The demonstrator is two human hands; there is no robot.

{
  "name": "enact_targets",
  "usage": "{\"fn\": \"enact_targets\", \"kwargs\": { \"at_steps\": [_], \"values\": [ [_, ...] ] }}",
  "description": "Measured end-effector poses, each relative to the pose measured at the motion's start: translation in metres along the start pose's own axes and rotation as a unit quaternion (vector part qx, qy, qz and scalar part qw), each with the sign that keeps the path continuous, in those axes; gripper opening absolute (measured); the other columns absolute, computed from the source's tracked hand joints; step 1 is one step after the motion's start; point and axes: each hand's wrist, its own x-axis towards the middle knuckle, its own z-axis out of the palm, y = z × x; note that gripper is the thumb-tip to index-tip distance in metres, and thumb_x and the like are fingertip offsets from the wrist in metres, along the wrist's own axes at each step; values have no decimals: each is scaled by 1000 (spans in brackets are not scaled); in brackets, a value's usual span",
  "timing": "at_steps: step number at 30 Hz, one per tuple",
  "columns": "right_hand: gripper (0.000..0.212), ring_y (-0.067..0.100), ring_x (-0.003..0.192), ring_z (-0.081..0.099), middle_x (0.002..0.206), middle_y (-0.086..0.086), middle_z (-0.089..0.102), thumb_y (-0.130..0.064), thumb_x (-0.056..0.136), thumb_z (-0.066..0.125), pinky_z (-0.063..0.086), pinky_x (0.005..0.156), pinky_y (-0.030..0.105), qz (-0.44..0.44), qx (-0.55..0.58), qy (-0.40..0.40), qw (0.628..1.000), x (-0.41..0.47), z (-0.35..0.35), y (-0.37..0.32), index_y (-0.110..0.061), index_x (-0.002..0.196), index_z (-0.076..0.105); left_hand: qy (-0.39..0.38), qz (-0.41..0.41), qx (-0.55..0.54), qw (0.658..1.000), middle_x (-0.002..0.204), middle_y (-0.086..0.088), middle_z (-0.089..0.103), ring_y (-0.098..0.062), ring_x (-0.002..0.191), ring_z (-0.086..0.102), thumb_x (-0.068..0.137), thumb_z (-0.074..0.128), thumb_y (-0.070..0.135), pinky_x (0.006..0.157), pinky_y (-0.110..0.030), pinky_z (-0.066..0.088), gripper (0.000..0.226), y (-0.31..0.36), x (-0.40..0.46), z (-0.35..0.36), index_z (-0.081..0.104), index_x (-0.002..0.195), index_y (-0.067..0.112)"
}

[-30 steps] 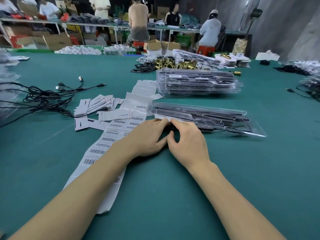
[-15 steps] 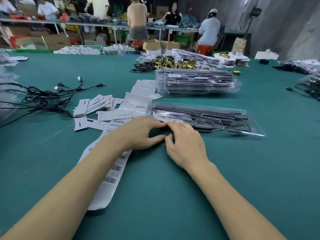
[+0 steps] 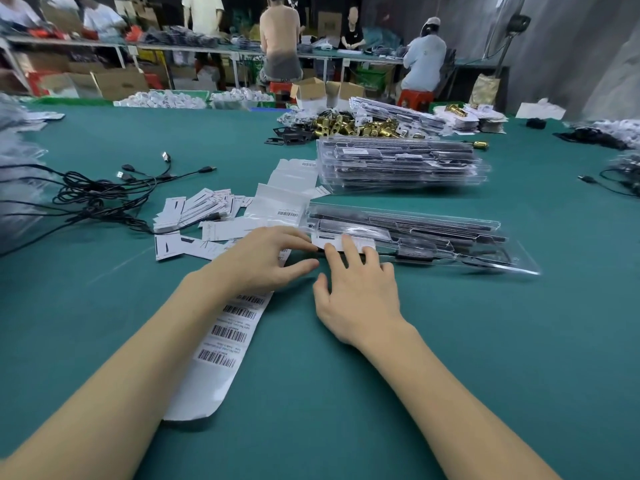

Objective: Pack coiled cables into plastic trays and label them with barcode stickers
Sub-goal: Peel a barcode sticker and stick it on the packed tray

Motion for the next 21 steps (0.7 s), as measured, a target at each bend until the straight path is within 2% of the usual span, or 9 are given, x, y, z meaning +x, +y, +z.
{"fn": "enact_targets", "kwargs": {
  "at_steps": [2,6,9,12,16,18,21],
  "values": [
    [60,35,134,28,162,1,20,-49,99,25,30,100,50,4,-16,-2,1000,1,0,-6,-23,153,22,-8,-7,7,1000,117,11,67,-6,107,60,86,60,46,98,-21,42,41,1,0,1,74,117,23],
    [62,36,135,27,161,0,21,-53,99,20,26,99,53,8,-46,-14,999,2,-1,-7,-34,157,9,-8,0,8,1000,119,10,67,-7,109,60,92,68,34,98,-21,42,30,-1,1,1,73,118,21],
    [63,37,136,24,163,1,17,-54,99,19,23,99,54,19,-55,-22,998,2,-1,-8,-34,157,10,-2,2,3,1000,118,11,69,-5,109,60,92,68,31,97,-17,40,27,0,1,1,74,117,22],
    [62,37,136,24,163,1,17,-54,98,20,23,99,55,21,-53,-21,998,2,-1,-8,-34,157,12,-12,-2,-6,1000,120,13,69,-2,111,60,95,65,30,100,-18,41,26,0,0,0,74,119,23],
    [59,36,136,24,161,0,20,-55,98,23,24,100,57,25,-43,-23,998,3,-2,-7,-35,153,20,-21,-61,-88,994,117,17,70,0,110,61,97,62,25,102,-18,42,21,-1,-3,-5,75,114,27],
    [57,36,134,25,159,-1,24,-55,98,23,25,99,56,24,-43,-20,999,4,-2,-7,-35,151,24,4,-86,-129,988,105,14,74,0,102,66,94,65,20,100,-19,47,14,-3,-3,-8,77,102,22],
    [55,36,133,26,157,0,25,-54,97,22,26,99,57,25,-40,-20,999,4,-2,-7,-35,149,26,105,-94,-126,982,89,9,74,-1,87,69,89,72,19,86,-25,56,2,-11,0,-15,72,89,17]
  ]
}}
